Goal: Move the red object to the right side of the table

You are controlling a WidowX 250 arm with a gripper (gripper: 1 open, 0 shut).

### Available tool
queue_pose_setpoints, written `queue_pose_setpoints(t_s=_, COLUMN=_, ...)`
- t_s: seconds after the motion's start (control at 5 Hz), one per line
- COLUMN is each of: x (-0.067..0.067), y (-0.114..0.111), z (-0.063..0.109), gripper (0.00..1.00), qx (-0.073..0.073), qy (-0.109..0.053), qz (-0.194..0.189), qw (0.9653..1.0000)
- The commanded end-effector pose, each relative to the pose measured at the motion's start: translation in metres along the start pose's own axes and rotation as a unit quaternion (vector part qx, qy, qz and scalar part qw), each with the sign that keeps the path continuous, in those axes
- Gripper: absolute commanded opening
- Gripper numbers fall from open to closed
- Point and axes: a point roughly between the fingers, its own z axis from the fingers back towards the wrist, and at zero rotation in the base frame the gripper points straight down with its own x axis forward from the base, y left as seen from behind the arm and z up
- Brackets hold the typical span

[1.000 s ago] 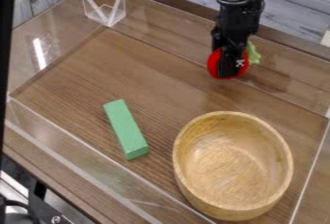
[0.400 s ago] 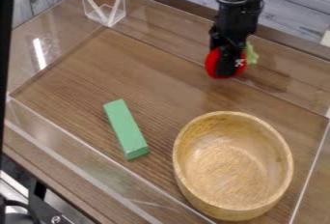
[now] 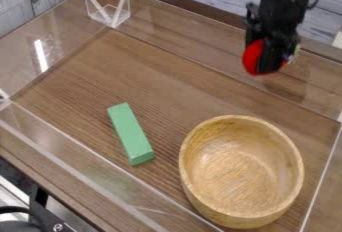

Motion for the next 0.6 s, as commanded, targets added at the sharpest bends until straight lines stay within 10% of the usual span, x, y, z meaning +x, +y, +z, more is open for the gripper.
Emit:
queue_pose_setpoints(t_s=0.0, x=0.003, y=-0.02, z=0.017, gripper=0.0, qx=0.003, qy=-0.04, qz=0.067, qw=0.9969)
queue_pose_setpoints(t_s=0.2, x=0.005, y=-0.037, z=0.008, gripper=0.0, qx=-0.009, qy=-0.051, qz=0.143, qw=0.9883)
queue_pose_setpoints(t_s=0.4, x=0.014, y=-0.052, z=-0.009, gripper=0.0, qx=-0.022, qy=-0.051, qz=0.133, qw=0.9896)
